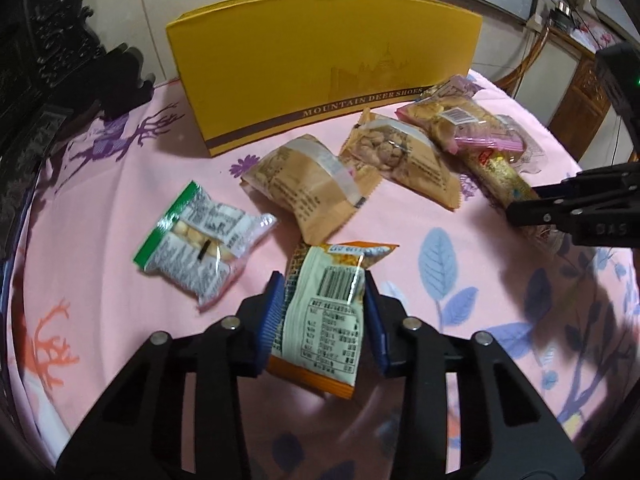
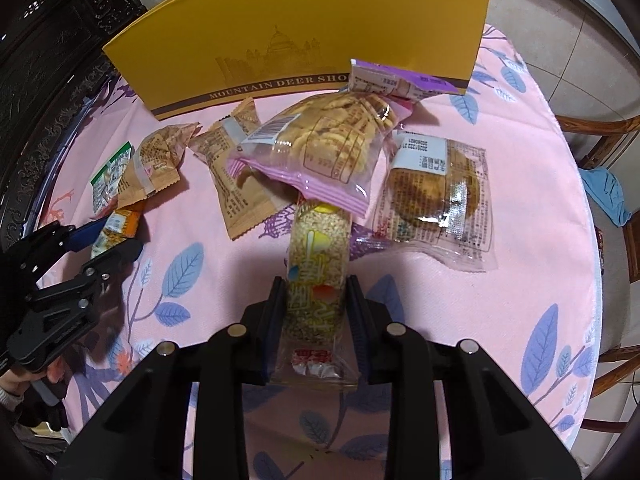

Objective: Organize snacks
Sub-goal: 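Lift the orange-edged packet with the left tool while the right tool lifts the sesame bar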

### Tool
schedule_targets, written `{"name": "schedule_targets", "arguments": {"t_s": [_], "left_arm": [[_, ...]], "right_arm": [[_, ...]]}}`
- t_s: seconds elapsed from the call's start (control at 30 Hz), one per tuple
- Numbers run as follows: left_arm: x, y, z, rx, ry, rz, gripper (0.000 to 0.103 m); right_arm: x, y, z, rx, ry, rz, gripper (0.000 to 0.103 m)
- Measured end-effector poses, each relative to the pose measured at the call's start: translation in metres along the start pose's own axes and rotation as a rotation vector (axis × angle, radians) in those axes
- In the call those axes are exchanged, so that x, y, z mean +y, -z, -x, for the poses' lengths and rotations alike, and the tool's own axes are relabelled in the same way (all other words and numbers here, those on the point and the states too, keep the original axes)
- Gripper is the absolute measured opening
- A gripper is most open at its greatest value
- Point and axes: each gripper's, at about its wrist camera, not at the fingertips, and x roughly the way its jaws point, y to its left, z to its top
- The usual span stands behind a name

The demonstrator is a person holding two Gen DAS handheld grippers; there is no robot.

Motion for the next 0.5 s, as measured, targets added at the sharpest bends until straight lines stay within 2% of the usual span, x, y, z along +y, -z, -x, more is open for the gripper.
{"name": "schedule_targets", "arguments": {"t_s": [0.1,0.37,0.5], "left_arm": [[-0.007,0.008,0.011,-0.001,0.012,0.011,0.035],[-0.024,0.017,0.043,-0.026,0.058,0.036,0.035],[-0.027,0.009,0.063,-0.07,0.068,0.05,0.035]], "right_arm": [[-0.003,0.007,0.005,0.008,-0.009,0.003,0.03],[-0.006,0.026,0.034,-0.009,-0.026,0.067,0.029],[-0.001,0.028,0.054,-0.051,-0.036,0.11,0.022]]}}
